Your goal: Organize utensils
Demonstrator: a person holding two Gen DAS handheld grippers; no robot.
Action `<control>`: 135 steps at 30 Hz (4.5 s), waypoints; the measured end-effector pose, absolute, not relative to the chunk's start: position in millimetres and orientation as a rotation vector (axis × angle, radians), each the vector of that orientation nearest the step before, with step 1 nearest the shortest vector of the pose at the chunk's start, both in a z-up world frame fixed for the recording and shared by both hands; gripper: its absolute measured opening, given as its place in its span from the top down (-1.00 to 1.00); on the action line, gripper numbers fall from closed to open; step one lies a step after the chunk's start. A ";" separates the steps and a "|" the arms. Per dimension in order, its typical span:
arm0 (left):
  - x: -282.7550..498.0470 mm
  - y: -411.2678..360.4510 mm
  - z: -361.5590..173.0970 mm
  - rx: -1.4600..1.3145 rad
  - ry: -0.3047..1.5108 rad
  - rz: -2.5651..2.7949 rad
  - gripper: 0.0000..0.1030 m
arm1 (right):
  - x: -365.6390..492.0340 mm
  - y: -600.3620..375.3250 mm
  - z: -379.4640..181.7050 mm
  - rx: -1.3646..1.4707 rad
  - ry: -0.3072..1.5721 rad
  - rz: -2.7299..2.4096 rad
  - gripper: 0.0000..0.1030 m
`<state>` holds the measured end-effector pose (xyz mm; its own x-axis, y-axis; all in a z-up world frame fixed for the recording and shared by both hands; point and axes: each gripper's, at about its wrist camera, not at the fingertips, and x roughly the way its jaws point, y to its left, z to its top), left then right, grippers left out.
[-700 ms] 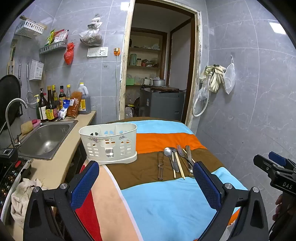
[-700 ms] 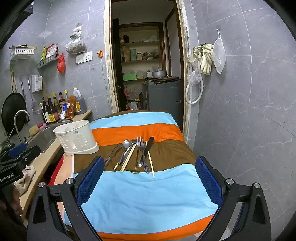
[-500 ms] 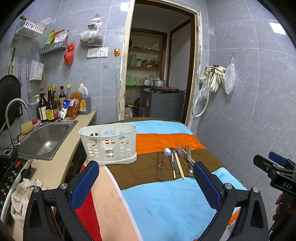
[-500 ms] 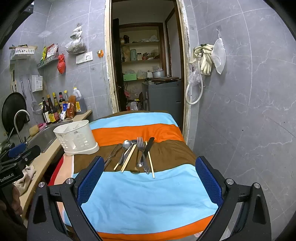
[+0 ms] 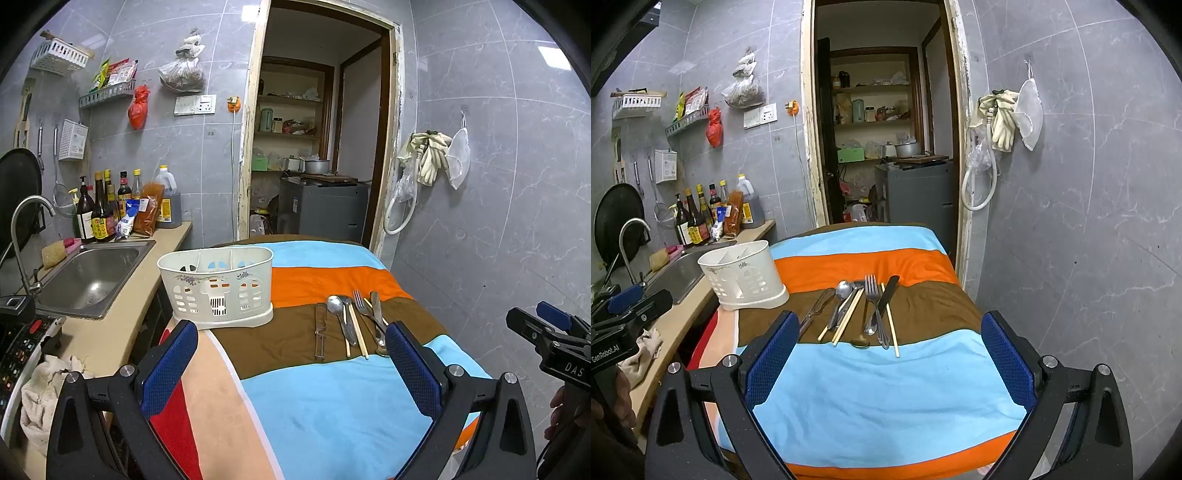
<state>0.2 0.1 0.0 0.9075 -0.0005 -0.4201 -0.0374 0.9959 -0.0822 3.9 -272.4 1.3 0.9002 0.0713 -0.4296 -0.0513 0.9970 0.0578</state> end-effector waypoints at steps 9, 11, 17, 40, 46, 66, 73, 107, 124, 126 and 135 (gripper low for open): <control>0.0 -0.2 0.0 -0.089 0.432 0.018 -0.98 | 4.1 -272.1 1.5 0.044 0.445 0.063 -0.87; 0.1 -0.7 0.1 -0.088 0.433 0.017 -0.98 | 3.9 -272.0 1.7 0.044 0.444 0.062 -0.87; -0.1 0.1 0.0 -0.090 0.431 0.018 -0.98 | 3.7 -272.1 1.7 0.043 0.444 0.062 -0.87; -0.1 0.0 0.1 -0.091 0.431 0.019 -0.98 | 4.1 -272.4 2.1 0.041 0.442 0.062 -0.87; -0.2 0.0 0.1 -0.091 0.430 0.019 -0.98 | 4.8 -272.3 1.8 0.041 0.441 0.063 -0.87; -0.2 0.1 0.0 -0.092 0.429 0.017 -0.98 | 6.1 -271.5 2.9 0.040 0.441 0.062 -0.87; -0.1 -0.1 0.0 -0.092 0.428 0.015 -0.98 | 4.4 -270.2 5.3 0.039 0.438 0.060 -0.87; 149.9 -28.0 -27.3 -0.096 0.590 0.008 -0.98 | 166.2 -302.9 -5.4 0.017 0.508 0.142 -0.87; 253.6 -37.4 -126.2 -0.123 0.922 0.051 -0.85 | 290.0 -304.2 -164.5 0.168 0.861 0.367 -0.55; 258.7 -41.0 -132.1 -0.113 0.945 0.025 -0.67 | 292.7 -302.6 -172.1 0.175 0.878 0.376 -0.47; 283.8 -53.4 -144.7 -0.074 1.006 -0.047 -0.14 | 309.7 -304.3 -173.1 0.200 0.877 0.431 -0.07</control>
